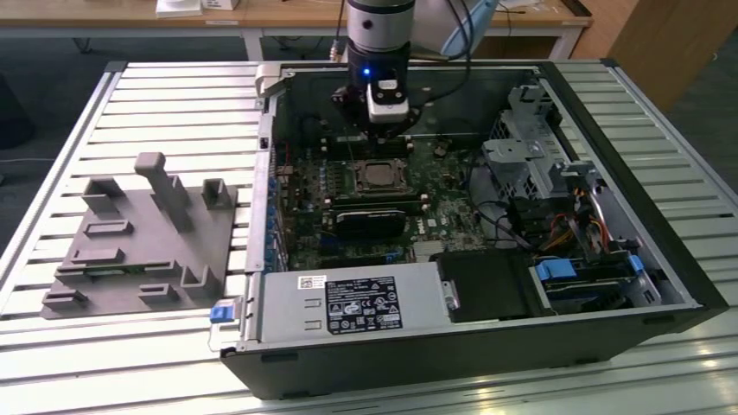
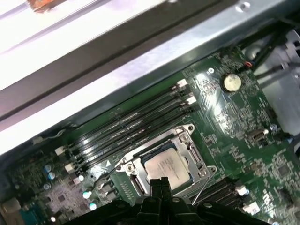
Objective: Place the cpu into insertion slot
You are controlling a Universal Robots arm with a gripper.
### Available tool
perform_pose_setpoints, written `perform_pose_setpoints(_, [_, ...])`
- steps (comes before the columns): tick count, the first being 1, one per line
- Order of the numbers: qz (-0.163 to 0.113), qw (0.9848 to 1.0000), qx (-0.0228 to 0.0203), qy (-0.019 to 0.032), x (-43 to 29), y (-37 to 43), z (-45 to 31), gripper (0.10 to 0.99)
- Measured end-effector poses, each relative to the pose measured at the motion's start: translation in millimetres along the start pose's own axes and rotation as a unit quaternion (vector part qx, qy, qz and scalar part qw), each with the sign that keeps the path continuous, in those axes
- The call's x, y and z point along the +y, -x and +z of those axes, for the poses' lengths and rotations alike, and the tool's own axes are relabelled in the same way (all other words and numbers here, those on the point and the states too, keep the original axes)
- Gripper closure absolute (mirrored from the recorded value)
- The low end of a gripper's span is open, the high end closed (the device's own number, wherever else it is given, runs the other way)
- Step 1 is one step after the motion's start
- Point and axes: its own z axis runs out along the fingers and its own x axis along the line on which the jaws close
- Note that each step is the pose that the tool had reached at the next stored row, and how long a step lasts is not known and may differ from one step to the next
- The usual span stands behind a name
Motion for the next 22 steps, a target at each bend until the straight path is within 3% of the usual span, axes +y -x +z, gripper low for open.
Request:
perform_pose_setpoints(5, [-0.045,0.9990,-0.0002,0.0016,0.0,0.0,0.2,0.980])
perform_pose_setpoints(9, [-0.082,0.9966,-0.0003,0.0029,0.0,0.0,0.4,0.980])
perform_pose_setpoints(12, [-0.109,0.9941,-0.0002,0.0041,-0.1,0.0,0.6,0.980])
perform_pose_setpoints(16, [-0.131,0.9912,0.0042,0.0155,0.0,0.0,0.9,0.980])
perform_pose_setpoints(17, [-0.137,0.9904,0.0043,0.0157,0.0,-0.1,0.9,0.980])
perform_pose_setpoints(19, [-0.152,0.9882,0.0044,0.0163,-0.1,-0.2,1.1,0.980])
perform_pose_setpoints(22, [-0.179,0.9836,0.0046,0.0171,-0.1,-0.2,1.5,0.980])
